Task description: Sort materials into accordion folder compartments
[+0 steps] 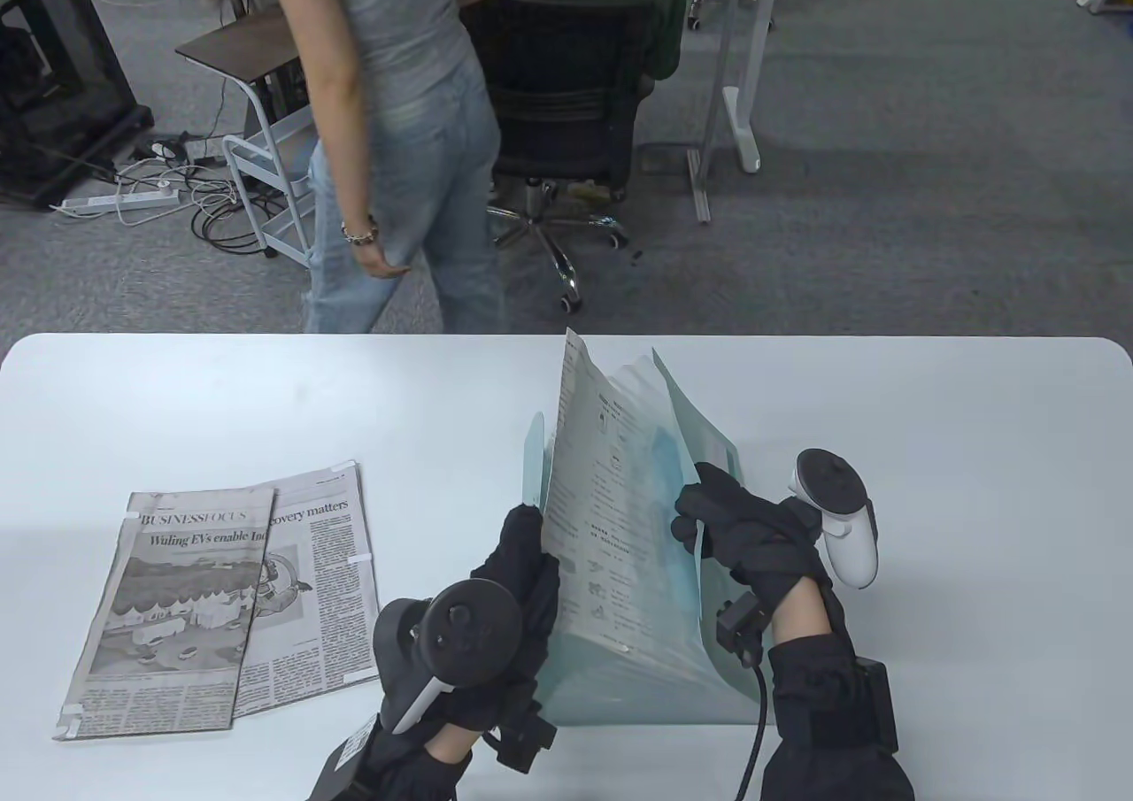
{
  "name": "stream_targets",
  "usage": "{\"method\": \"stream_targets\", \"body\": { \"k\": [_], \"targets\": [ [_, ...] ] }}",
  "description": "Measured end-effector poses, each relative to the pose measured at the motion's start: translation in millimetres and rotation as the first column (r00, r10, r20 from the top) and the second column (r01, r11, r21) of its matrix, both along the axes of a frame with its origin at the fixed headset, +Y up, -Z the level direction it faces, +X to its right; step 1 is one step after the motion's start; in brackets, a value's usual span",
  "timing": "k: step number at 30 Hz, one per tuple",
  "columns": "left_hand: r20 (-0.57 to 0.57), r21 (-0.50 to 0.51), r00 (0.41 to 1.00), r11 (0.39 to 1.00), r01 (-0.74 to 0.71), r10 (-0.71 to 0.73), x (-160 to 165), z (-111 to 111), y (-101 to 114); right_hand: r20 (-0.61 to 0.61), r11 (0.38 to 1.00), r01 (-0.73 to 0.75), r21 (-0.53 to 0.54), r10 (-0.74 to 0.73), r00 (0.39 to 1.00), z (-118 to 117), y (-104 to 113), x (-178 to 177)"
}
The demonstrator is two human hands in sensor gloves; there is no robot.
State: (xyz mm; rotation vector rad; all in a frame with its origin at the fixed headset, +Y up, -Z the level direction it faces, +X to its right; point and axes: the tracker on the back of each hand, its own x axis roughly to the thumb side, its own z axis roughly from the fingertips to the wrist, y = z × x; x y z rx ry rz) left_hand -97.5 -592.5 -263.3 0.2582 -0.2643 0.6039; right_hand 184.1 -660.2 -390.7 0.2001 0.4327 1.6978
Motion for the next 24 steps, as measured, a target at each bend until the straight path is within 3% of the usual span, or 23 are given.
{"method": "stream_targets", "body": {
  "k": [24],
  "targets": [
    [0.063, -0.015, 0.985, 0.987, 0.161, -0.16, 38, 3, -21, -0.007, 1.0, -0.008, 0.0, 0.008, 1.0, -1, -1, -3]
  ]
}}
